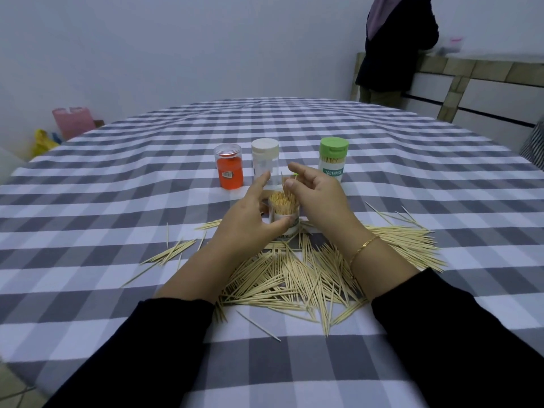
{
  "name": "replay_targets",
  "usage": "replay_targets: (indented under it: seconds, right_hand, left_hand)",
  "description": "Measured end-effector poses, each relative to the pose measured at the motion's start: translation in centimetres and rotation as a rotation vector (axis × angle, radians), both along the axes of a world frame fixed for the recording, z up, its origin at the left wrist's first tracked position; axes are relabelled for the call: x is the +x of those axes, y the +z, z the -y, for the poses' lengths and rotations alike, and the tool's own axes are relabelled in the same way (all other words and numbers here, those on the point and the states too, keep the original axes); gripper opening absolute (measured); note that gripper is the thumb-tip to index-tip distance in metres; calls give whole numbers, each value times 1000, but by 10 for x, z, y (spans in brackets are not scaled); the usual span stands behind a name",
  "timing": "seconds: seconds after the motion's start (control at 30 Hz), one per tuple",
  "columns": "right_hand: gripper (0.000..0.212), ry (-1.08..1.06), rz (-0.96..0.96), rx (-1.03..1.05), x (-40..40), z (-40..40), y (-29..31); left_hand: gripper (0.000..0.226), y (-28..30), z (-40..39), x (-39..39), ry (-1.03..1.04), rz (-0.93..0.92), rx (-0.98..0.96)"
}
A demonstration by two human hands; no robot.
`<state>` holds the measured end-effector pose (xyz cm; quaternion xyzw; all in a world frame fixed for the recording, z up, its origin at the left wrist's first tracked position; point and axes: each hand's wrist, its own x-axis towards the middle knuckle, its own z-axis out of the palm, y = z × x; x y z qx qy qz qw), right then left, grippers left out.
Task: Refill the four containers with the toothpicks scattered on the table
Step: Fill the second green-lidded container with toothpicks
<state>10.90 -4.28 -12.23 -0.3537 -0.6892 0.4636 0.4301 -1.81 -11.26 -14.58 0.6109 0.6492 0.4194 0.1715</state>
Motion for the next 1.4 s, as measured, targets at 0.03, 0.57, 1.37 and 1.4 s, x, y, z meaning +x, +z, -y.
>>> replay_targets:
  seconds: [0.03, 0.57, 1.37, 1.4]
  right_hand:
    - [39, 16, 16, 37, 0, 1, 0]
    - [37, -4, 372, 380, 9, 6, -2]
    - [31, 41, 1108, -2, 66, -15, 36]
    - [32, 65, 1146, -9, 68, -13, 39]
  left_hand:
    - [92, 0, 0, 0, 3, -12, -1]
    - [92, 1, 0, 1, 21, 16, -22]
    - [52, 2, 0, 1, -10, -138, 11]
    - [52, 2, -1, 1, -10, -139, 10]
